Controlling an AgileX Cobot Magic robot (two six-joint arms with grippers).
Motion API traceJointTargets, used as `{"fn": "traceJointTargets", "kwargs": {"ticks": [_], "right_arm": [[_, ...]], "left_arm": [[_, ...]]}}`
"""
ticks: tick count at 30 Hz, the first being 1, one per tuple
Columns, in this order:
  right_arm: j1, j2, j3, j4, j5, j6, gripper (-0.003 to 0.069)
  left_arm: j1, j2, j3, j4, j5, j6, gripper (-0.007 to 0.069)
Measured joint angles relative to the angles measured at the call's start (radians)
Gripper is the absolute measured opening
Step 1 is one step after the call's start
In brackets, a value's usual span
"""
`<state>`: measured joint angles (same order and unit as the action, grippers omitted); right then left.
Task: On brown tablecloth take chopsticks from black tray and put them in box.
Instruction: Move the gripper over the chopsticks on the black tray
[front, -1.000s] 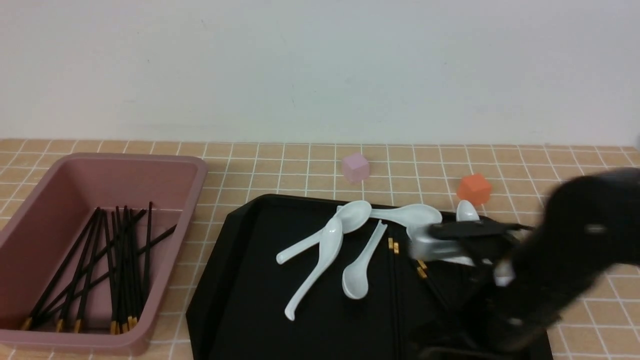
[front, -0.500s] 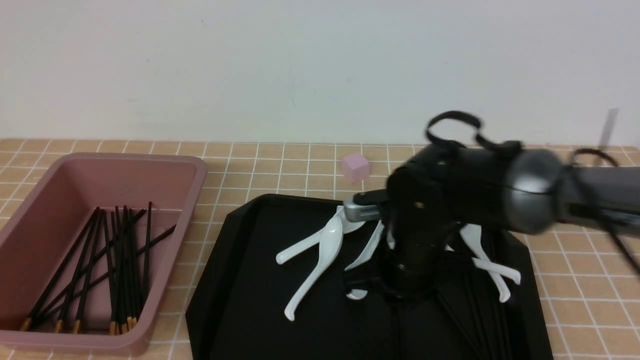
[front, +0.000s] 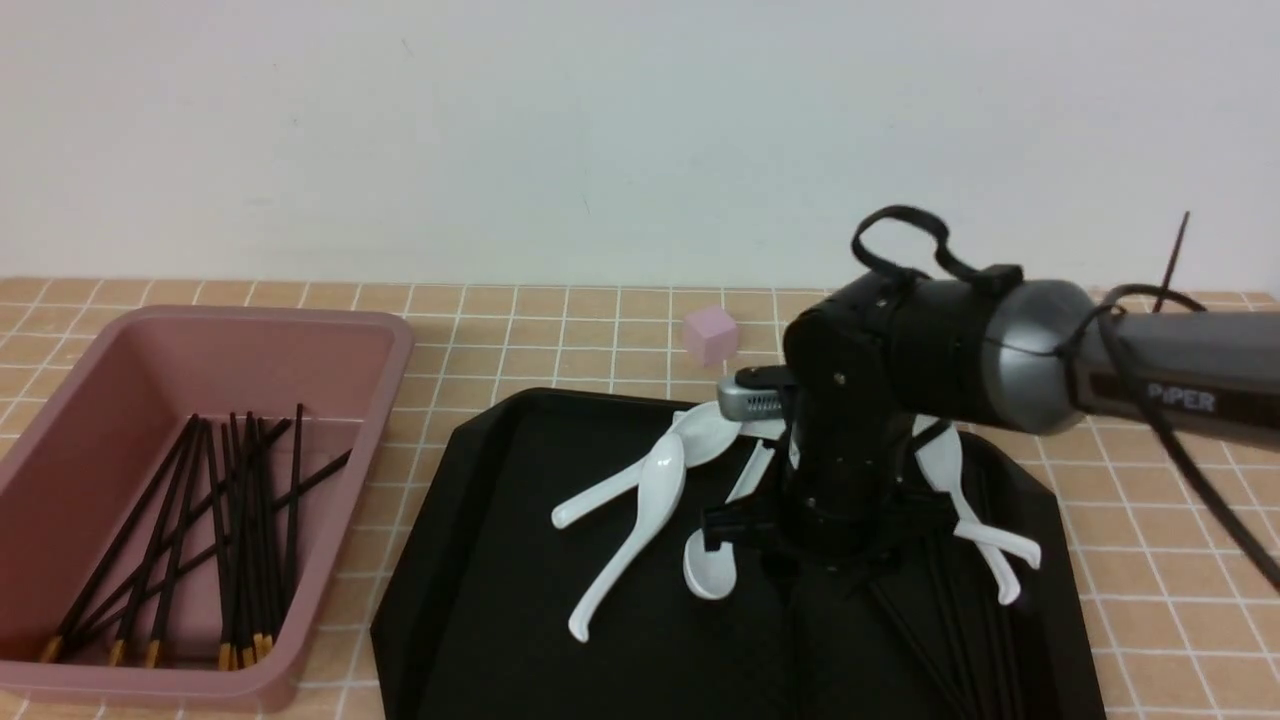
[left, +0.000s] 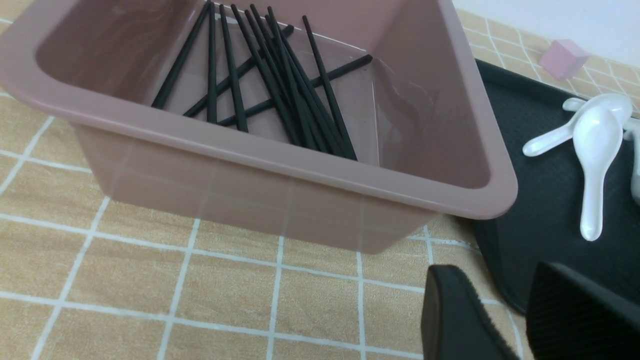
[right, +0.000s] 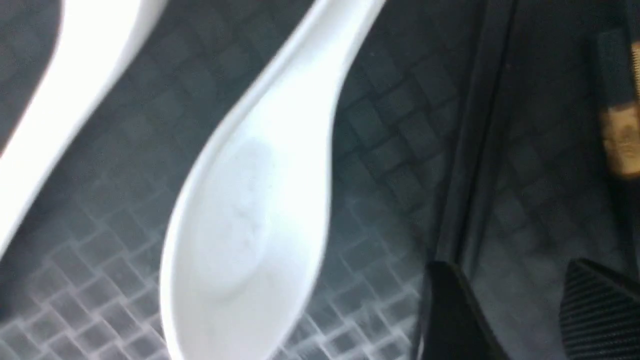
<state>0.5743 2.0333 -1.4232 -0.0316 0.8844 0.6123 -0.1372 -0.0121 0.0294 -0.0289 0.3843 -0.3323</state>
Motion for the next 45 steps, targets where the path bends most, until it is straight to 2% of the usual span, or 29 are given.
{"fn": "traceJointTargets", "kwargs": {"ticks": [14,17,20,22,30,39,45], "right_arm": [[0.000,0.045,-0.017,0.015,-0.012,0.000,0.0311],[0.000,0.046,-0.019,0.015,-0.011,0.000,0.0267],[0.000,0.047,-0.020,0.013,-0.009,0.000,0.0167],[0.000,0.047,-0.020,0.013,-0.009,0.000,0.0125],[0.000,0.038,-0.020,0.016,0.008,0.000,0.0123],[0.002,-0.100,-0.007,-0.006,0.268,-0.030,0.0123],[0.044,-0.221,-0.033,0.006,0.256,-0.051,0.0123]], "left_arm": [[0.000,0.000,0.000,0.000,0.000,0.000,0.0239],[0.000,0.000,0.000,0.000,0.000,0.000,0.0239],[0.000,0.000,0.000,0.000,0.000,0.000,0.0239],[0.000,0.000,0.000,0.000,0.000,0.000,0.0239],[0.000,0.000,0.000,0.000,0.000,0.000,0.0239],[0.000,0.000,0.000,0.000,0.000,0.000,0.0239],[0.000,0.000,0.000,0.000,0.000,0.000,0.0239]]}}
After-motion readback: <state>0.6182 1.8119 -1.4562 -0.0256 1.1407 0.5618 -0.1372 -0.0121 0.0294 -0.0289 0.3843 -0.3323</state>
